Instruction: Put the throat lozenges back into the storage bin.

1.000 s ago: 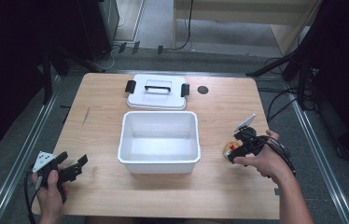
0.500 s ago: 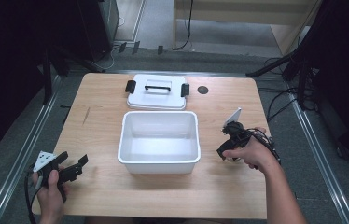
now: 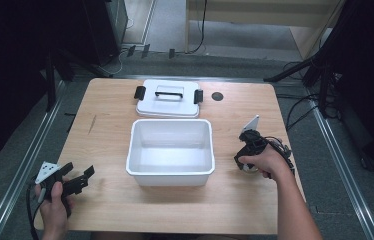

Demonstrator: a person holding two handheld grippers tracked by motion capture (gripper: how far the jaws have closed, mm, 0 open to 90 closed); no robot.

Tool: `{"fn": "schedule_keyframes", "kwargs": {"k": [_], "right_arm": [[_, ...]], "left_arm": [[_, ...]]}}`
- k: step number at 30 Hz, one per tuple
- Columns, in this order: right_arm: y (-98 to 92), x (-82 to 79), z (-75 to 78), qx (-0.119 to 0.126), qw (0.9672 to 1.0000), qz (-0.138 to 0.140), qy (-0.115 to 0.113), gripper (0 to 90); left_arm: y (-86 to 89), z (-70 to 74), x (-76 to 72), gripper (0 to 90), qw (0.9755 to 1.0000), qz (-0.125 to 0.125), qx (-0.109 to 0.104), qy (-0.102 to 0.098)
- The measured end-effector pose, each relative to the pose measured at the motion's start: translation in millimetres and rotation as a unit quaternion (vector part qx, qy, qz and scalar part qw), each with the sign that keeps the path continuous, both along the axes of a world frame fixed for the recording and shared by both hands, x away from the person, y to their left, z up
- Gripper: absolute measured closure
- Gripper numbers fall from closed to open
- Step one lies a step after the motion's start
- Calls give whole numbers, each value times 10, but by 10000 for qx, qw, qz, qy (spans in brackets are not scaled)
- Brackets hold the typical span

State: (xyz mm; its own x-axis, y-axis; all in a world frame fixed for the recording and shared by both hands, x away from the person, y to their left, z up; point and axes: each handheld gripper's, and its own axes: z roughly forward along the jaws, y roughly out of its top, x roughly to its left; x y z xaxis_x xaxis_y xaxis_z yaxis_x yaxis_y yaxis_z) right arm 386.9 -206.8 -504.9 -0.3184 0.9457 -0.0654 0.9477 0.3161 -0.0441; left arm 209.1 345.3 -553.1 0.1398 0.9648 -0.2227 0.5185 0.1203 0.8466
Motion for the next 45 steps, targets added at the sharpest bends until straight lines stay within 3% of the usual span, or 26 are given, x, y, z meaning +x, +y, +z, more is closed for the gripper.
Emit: {"fn": "schedule_keyframes", "kwargs": {"k": [3,16,31,40,43,45], "right_arm": [[4,-13,39,123,9999,25,17,205],[52,-97,410,247,9987,330,-298,206],[289,-203,957,432,9938,797,-637,206],[487,-261,1270,538,9880,1185,-831,206],[559,-280,1362,596,9839,1395,-941,206],[608,-299,1421,645,9792,1597,-1068,206]], "left_arm": [[0,0,0,139,10000,1,-3,2],[-1,0,0,140,10000,12,-3,-2],[-1,0,0,140,10000,21,-12,-2],[0,0,0,140,10000,21,-12,-4],[0,-1,2,140,10000,26,-19,-18],[1,-1,2,140,10000,24,-19,-13]]}}
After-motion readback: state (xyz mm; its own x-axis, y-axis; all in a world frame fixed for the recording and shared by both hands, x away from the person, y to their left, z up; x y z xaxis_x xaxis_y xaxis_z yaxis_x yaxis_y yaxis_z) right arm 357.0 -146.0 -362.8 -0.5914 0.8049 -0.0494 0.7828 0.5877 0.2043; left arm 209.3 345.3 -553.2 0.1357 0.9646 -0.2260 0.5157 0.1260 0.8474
